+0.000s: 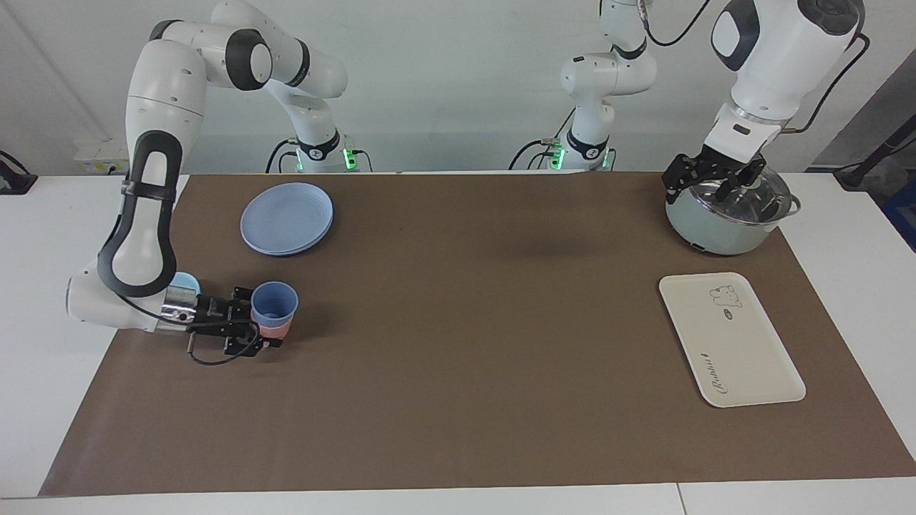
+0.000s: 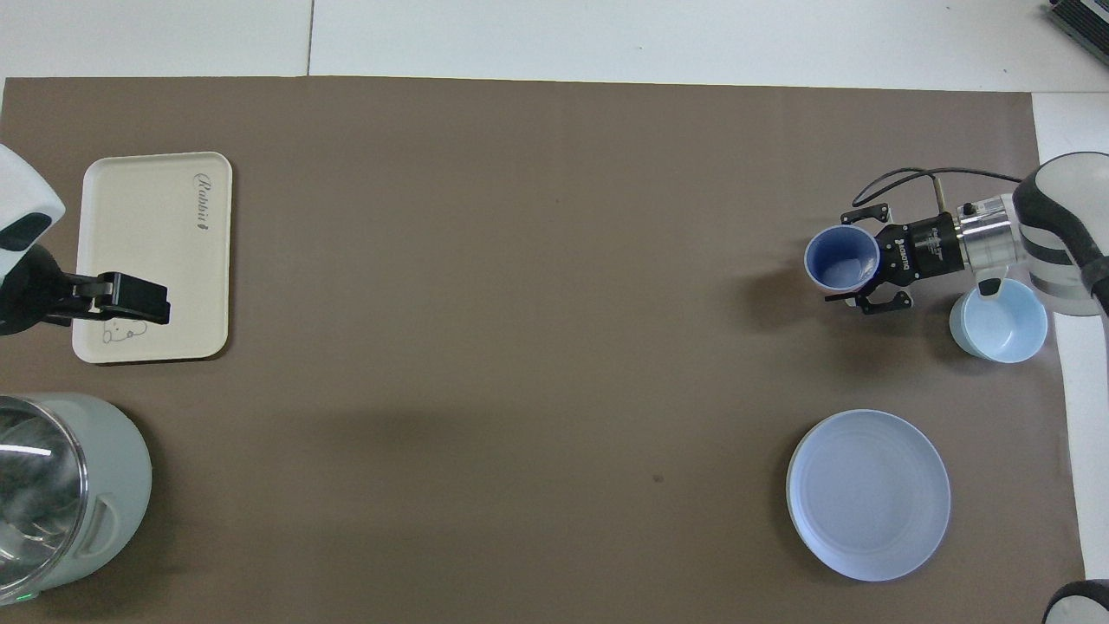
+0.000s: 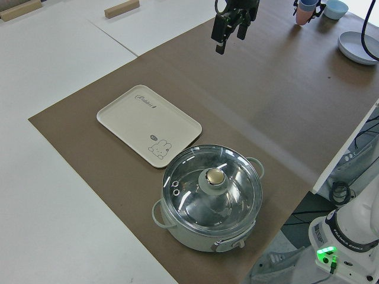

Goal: Place cup on tray
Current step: 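Lift the cups with the right gripper while the left gripper reaches forward, then grasp the blue cup rim with the left gripper while the right holds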

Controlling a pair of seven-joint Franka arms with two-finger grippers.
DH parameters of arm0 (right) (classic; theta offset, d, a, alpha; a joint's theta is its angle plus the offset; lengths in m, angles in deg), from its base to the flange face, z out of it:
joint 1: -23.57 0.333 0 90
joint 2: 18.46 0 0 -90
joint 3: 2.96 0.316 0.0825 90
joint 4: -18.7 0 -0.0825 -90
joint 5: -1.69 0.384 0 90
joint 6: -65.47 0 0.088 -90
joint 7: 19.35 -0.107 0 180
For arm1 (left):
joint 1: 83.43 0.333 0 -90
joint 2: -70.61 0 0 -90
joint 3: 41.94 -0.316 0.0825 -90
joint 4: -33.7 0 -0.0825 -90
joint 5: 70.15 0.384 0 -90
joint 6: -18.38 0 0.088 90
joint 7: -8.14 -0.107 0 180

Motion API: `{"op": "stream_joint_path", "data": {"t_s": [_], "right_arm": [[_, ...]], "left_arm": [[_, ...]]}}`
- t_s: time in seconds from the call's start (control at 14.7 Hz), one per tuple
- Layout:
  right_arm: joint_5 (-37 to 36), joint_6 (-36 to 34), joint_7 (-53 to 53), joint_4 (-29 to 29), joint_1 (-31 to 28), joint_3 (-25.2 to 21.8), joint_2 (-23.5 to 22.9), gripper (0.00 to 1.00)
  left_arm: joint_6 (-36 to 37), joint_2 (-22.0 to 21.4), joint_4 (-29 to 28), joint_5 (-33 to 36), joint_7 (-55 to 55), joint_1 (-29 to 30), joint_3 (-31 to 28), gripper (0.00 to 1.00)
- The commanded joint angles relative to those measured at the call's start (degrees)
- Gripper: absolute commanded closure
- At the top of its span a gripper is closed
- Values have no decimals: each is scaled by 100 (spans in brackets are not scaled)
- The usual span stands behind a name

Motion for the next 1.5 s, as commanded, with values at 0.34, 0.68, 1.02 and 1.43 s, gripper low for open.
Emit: {"op": "stream_joint_path", "data": {"t_s": [0.34, 0.68, 1.02, 1.43], "right_arm": [[107, 27, -549, -767, 808, -9, 1299, 100], [72, 414, -1544, -890, 1766, -9, 1950, 100], [115, 510, -1817, -855, 2460, 8, 2338, 100], [124, 994, -2888, -838, 2954, 17, 2654, 100]], "left_arm": [[-327, -255, -380, -296, 151, -211, 9, 0], [-1204, -501, -976, -1959, 1547, -683, 27, 0], [-2620, -581, -1303, -2767, 3139, -2002, 36, 4], [-3403, -475, -1127, -3103, 4062, -2934, 45, 10]]}}
